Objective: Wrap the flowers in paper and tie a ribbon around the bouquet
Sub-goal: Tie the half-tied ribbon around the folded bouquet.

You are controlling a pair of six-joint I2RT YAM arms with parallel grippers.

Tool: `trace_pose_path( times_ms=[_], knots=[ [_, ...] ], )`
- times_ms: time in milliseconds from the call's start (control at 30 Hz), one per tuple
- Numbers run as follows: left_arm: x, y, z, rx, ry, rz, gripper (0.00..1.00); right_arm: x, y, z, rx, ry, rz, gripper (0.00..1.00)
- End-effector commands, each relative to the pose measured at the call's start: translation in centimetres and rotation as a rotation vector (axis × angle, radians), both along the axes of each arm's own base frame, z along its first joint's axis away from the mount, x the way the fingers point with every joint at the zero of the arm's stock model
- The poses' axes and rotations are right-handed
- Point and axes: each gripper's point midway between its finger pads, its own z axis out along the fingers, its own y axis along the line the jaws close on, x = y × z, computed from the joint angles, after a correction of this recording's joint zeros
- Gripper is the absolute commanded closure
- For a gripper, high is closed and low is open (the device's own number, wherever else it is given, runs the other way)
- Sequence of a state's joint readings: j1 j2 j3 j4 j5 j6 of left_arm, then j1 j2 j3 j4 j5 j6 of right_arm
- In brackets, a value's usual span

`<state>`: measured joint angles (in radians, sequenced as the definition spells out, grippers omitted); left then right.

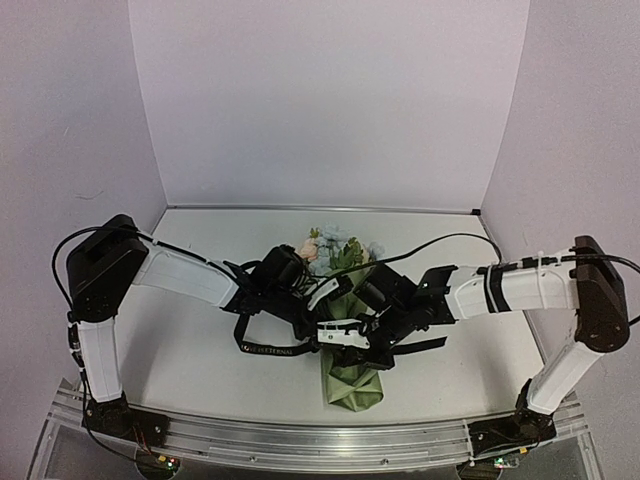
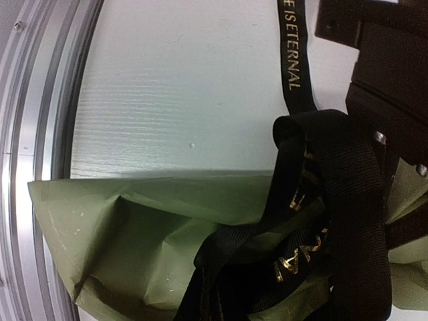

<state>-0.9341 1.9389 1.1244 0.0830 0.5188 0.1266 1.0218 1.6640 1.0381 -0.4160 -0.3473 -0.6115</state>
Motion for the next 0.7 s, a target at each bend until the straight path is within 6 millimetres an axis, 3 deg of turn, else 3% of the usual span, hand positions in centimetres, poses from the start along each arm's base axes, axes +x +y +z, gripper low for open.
trace_pose_path(
  times_ms=[0, 667],
  knots=[
    [1.3, -0.1, 4.1, -0.093, -0.075, 0.05, 1.0, 1.2, 0.2, 1.7, 0.051, -0.031, -0.124, 1.0],
    [2.9, 1.3, 4.8, -0.115, -0.103, 0.192, 1.0, 2.9, -2.3, 1.6, 0.036, -0.071, -0.329, 1.0]
  ],
)
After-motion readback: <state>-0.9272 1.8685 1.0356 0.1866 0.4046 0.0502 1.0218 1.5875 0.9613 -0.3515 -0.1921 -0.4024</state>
